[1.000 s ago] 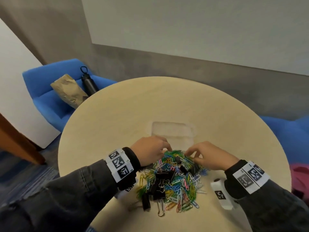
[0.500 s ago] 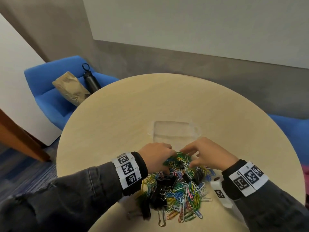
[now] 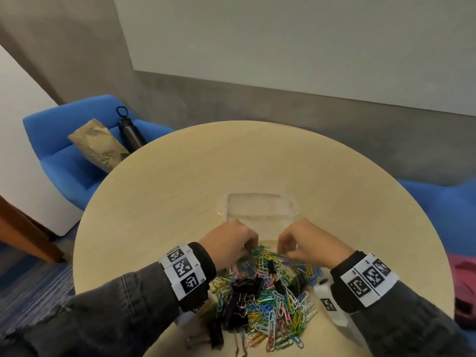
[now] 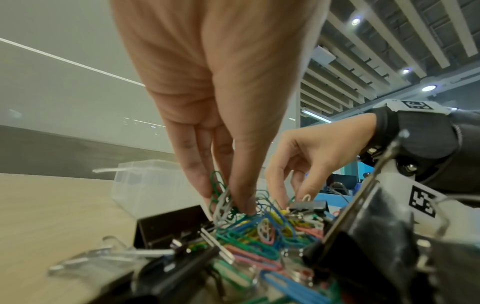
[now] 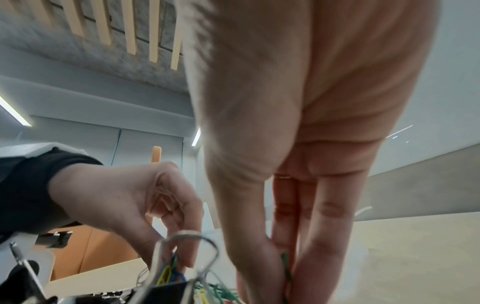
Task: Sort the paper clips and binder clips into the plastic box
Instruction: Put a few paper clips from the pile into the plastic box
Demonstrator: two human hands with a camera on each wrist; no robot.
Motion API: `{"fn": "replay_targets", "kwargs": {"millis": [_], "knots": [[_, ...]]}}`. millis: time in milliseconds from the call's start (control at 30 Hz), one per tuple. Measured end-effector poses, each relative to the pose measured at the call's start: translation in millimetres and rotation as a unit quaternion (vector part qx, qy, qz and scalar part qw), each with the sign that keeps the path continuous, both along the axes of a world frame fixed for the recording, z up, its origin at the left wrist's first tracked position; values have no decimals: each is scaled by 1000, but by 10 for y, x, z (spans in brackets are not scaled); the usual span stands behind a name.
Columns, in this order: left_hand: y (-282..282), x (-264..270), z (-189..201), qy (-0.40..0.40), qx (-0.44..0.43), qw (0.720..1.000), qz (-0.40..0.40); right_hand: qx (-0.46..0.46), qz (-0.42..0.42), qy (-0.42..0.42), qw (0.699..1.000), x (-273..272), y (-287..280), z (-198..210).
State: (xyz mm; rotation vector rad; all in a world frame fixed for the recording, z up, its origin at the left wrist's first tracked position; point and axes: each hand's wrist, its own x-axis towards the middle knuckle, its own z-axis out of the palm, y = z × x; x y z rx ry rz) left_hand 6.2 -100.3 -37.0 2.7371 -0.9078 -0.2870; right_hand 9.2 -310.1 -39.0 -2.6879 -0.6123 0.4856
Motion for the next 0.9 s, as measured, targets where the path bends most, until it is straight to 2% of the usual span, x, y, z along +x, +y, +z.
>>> {"fn": "replay_targets", "kwargs": {"millis": [133,267,367,467,533,700,900], "knots": [[54,-2,42,16,-46,999,12,18,-2,-7,1000,6,-49,81],[134,21,139,24,-92,995,17,96,-32,-23,995,43,-116,255],[179,50,258,17,-122,992,21,143,-46,-89,985,112,-107,392],[183,116,368,4,-138,990,24,152,-40,-135,978,229,-24,432],[162,186,421,-7,-138,990,27,138,-30,-122,982,309,43,410],[75,384,439,-23,-123,992,29,20,-4,-91,996,400,126,329],[44,528,353,12,-105,994,32,0,1,-75,997,291,89,329]]}}
